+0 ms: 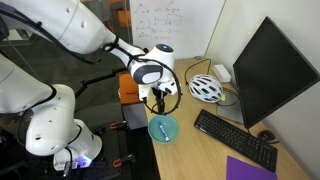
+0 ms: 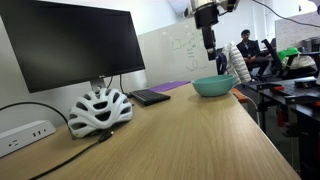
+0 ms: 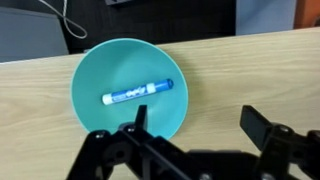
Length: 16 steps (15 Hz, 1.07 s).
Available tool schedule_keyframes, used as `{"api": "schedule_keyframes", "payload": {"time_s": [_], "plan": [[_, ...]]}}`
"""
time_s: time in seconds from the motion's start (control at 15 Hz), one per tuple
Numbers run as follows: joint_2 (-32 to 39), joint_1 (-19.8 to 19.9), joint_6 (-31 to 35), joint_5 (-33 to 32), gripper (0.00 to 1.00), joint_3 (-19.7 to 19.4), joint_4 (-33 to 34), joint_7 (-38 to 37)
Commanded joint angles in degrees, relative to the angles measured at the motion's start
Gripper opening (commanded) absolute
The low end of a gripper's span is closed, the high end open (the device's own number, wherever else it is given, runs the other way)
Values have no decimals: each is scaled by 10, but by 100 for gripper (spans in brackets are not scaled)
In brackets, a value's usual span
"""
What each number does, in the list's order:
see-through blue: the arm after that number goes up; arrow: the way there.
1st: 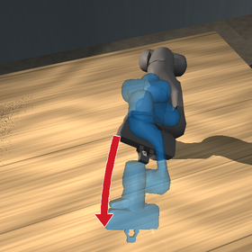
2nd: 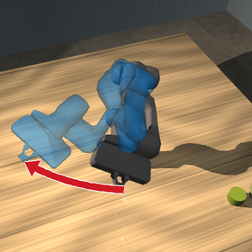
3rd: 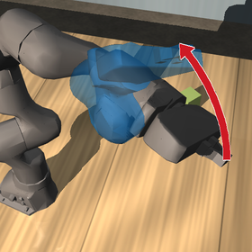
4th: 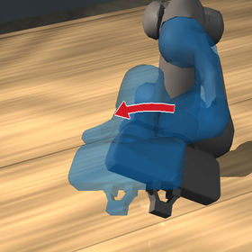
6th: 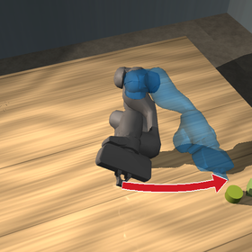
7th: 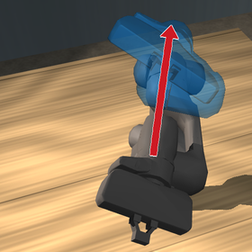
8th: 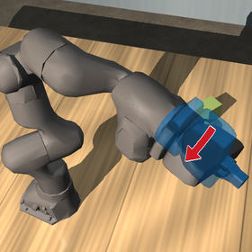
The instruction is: Move the bowl to the left
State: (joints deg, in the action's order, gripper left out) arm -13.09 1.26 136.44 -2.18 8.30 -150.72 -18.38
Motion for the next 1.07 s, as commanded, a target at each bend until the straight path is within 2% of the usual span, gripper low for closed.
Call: {"api": "schedule_keyframes", "payload": {"time_s": [0.0,0.33,0.53,0.6,0.73,1.0], "plan": [[87,8,53,-37,100,-16,26,-18],[203,-8,76,-38,100,-50,76,-11],[243,-23,79,-35,100,-55,108,-4],[254,-29,77,-41,97,-58,117,-8],[271,-43,76,-51,72,-66,131,-16],[282,-65,67,-52,43,-81,143,-37]]}}
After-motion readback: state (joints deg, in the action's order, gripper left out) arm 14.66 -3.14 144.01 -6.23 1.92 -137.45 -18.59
